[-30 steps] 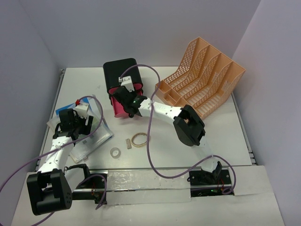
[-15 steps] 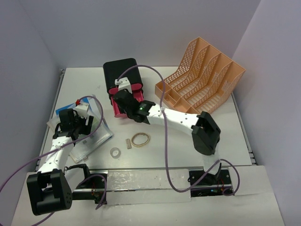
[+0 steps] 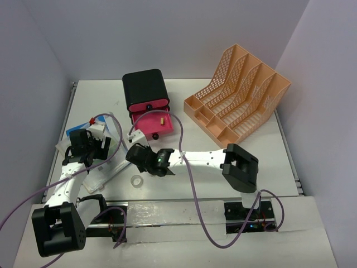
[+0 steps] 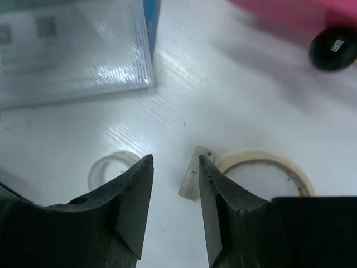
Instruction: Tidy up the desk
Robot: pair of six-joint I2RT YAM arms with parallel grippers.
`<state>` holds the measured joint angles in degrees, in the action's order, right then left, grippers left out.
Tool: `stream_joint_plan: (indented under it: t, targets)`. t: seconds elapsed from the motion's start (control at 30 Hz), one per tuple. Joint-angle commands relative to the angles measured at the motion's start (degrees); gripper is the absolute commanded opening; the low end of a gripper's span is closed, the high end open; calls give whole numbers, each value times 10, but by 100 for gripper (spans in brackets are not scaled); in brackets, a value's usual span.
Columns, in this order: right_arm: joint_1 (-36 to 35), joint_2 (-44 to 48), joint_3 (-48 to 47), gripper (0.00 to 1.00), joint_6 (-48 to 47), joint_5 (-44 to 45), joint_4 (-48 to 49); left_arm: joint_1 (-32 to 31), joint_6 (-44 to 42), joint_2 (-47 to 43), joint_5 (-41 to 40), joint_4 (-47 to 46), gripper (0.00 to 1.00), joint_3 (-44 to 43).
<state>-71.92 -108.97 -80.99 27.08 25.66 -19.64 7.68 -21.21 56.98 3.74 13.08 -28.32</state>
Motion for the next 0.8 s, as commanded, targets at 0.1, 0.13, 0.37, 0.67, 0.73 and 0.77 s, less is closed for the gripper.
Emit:
stream_joint_plan:
  t: [0.1,0.13,0.37,0.67,0.73,0.77]
  targets:
    - [7,-25,23,43,85,-18,-47,5,1,-15,14,-9,89,-1]
    - [7,-30,28,43,91,-23,-48,5,1,-15,15,-9,89,-1]
    - [7,-67,21,43,108,-34,-72,5,1,-14,16,-9,89,-1]
    - [2,-67,-1,43,104,4,-105,5,1,-10,17,-10,89,-3]
    - [-8,-67,-15,43,96,24,-118,6,0,-10,17,-10,89,-3]
    - [-13,-67,-21,43,94,31,-120,6,0,-9,18,-10,89,-3]
